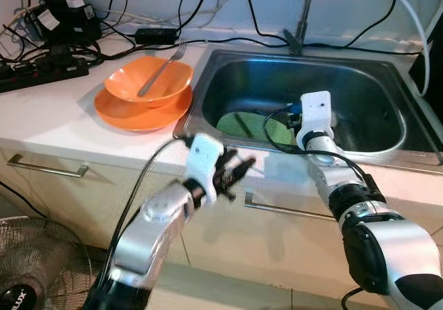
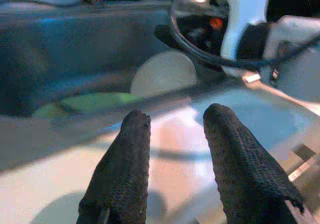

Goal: Kitchen organization

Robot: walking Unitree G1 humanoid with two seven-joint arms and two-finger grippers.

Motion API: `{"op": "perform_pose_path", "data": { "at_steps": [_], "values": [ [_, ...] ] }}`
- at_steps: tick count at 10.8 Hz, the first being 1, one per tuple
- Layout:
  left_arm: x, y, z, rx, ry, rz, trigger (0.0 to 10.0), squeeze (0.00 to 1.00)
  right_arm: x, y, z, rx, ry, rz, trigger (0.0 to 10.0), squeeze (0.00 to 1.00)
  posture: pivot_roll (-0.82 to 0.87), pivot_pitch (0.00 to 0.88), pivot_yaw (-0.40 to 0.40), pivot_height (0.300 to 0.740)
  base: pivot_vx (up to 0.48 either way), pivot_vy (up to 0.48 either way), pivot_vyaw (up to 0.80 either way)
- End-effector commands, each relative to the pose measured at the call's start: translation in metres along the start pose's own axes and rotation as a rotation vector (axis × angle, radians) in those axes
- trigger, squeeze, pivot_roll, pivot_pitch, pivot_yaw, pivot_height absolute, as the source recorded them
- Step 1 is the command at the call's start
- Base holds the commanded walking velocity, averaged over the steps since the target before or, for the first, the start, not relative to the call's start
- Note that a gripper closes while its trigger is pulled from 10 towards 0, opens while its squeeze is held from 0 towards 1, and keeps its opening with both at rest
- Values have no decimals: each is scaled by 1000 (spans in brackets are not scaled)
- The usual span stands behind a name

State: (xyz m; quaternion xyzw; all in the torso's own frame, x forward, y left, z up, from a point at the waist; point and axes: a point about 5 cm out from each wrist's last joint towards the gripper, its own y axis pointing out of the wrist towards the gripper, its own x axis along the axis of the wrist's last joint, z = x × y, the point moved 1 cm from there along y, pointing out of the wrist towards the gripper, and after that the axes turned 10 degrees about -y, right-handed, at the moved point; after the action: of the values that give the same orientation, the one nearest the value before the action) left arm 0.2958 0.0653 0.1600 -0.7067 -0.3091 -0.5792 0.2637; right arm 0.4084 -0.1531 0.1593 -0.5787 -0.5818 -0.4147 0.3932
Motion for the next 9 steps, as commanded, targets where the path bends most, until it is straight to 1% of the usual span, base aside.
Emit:
{"op": "perform_pose_path", "data": {
  "at_steps": [1,2,3,4,5,6,7,8,9],
  "values": [
    [6,4,7,50,26,-37,10000,0,38,8,-10,-24,30,-159,10000,0,209,39,16,740,0,0,0],
    [10,7,11,79,36,-66,10000,0,52,9,-12,-20,54,-238,10000,0,196,36,11,740,0,0,0],
    [13,9,13,101,37,-87,10000,0,58,7,-12,-10,54,-283,10000,0,186,29,5,740,0,0,0],
    [29,12,32,229,65,-176,10000,0,68,-8,-4,55,24,-451,10000,0,169,24,2,740,0,0,0],
    [38,12,40,278,99,-219,10000,0,63,-17,0,65,53,-476,10000,0,164,16,-1,740,0,0,0],
    [50,10,51,337,129,-277,10000,0,52,-28,0,60,89,-479,10000,0,160,5,0,740,0,0,0],
    [53,10,57,363,151,-300,10000,0,43,-35,-5,27,152,-451,10000,0,150,0,2,740,0,0,0],
    [54,9,60,378,155,-306,10000,0,40,-39,-5,24,159,-448,10000,0,145,0,0,740,0,0,0],
    [55,7,65,403,161,-314,10000,0,35,-46,-1,30,162,-444,10000,0,138,0,2,740,0,0,0]
  ]
}}
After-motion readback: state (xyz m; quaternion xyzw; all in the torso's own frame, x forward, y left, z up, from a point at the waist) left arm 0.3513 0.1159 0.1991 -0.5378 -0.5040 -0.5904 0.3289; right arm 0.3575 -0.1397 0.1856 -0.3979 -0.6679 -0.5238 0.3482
